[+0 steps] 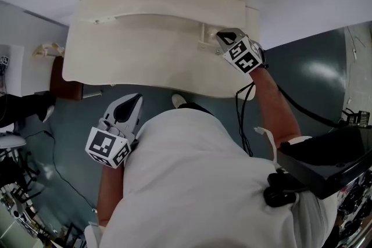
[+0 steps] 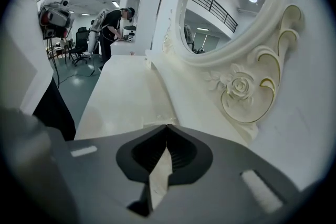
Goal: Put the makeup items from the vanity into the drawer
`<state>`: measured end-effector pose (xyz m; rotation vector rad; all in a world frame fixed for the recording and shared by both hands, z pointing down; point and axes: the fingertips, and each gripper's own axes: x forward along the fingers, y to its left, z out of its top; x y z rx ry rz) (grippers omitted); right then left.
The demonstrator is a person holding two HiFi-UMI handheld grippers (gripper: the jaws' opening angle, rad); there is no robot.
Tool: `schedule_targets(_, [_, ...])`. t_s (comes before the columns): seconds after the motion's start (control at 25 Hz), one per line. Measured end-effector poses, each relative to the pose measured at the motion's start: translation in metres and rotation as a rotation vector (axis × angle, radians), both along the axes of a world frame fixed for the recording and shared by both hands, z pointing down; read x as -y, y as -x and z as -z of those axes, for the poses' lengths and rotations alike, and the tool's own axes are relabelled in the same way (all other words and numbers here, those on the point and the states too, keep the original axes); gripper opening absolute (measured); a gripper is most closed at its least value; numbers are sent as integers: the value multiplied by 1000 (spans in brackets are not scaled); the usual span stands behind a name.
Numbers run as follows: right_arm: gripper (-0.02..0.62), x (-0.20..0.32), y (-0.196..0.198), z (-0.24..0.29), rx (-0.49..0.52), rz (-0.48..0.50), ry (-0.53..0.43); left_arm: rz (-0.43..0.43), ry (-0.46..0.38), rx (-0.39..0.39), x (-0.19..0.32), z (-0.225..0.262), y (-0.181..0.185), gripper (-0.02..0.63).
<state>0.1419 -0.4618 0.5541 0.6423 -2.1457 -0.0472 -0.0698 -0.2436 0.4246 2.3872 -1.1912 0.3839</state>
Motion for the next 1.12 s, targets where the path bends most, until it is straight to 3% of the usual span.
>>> schedule_targets(0.56, [3, 17, 2, -68, -70, 34, 109, 42, 33, 13, 1, -8, 9, 2])
schedule_targets(1.12, [35, 24, 1, -77, -75, 17, 144, 50, 29, 20, -3, -6, 19, 2])
